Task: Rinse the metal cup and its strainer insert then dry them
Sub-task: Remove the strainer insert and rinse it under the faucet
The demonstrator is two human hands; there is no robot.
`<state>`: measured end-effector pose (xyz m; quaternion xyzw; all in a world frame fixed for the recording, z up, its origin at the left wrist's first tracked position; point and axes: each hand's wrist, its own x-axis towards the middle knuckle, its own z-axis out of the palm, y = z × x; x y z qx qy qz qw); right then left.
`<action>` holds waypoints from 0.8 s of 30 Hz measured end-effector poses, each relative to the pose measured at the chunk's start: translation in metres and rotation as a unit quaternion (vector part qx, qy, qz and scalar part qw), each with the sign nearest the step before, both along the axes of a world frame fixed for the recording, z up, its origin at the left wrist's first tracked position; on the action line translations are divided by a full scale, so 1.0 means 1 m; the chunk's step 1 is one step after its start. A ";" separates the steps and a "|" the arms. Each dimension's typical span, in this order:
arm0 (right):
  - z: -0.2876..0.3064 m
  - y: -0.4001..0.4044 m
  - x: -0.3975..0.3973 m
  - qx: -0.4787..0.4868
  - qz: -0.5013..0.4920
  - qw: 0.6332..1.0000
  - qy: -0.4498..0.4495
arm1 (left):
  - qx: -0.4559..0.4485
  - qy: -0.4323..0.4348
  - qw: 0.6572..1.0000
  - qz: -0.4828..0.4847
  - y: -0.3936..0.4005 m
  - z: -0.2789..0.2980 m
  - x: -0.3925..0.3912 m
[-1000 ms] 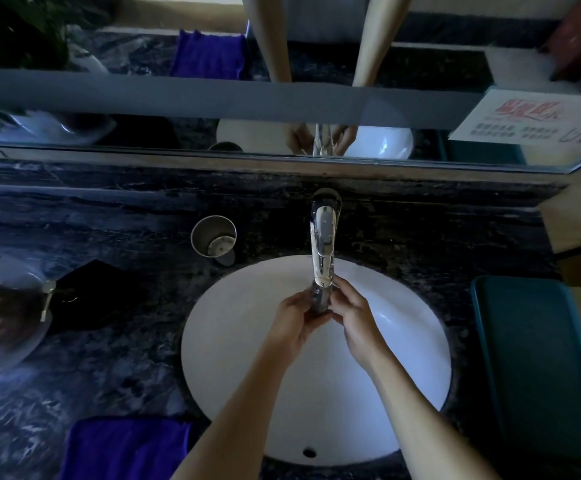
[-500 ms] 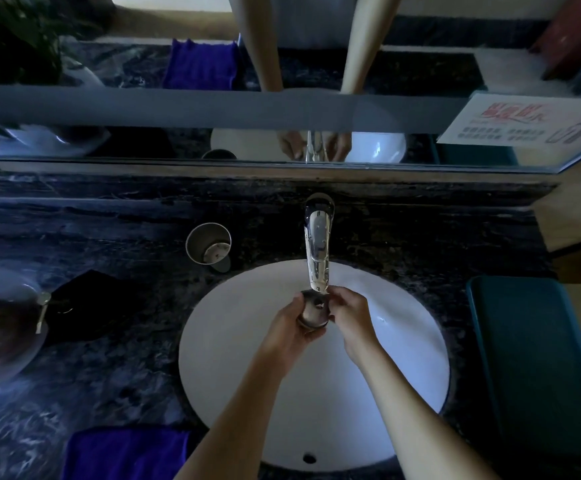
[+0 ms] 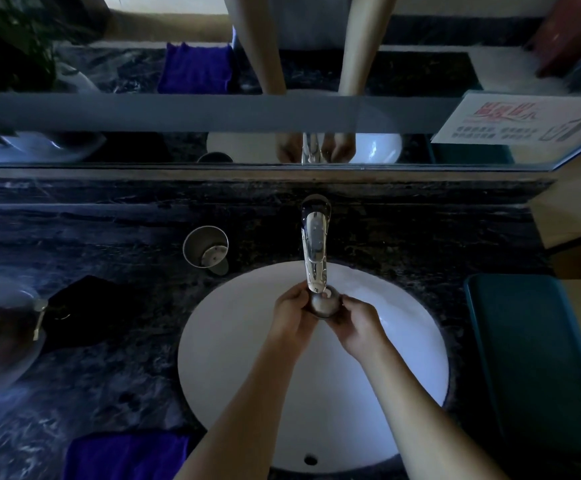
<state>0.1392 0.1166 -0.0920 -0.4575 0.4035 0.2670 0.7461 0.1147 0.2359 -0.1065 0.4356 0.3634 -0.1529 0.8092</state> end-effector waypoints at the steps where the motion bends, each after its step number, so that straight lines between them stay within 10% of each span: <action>1: -0.001 -0.001 0.000 0.003 -0.002 1.000 0.013 | -0.005 0.005 1.000 0.007 0.000 0.001 0.001; 24: -0.004 0.015 -0.008 -0.027 0.123 0.983 -0.137 | 0.034 0.040 0.998 0.023 0.003 -0.020 -0.019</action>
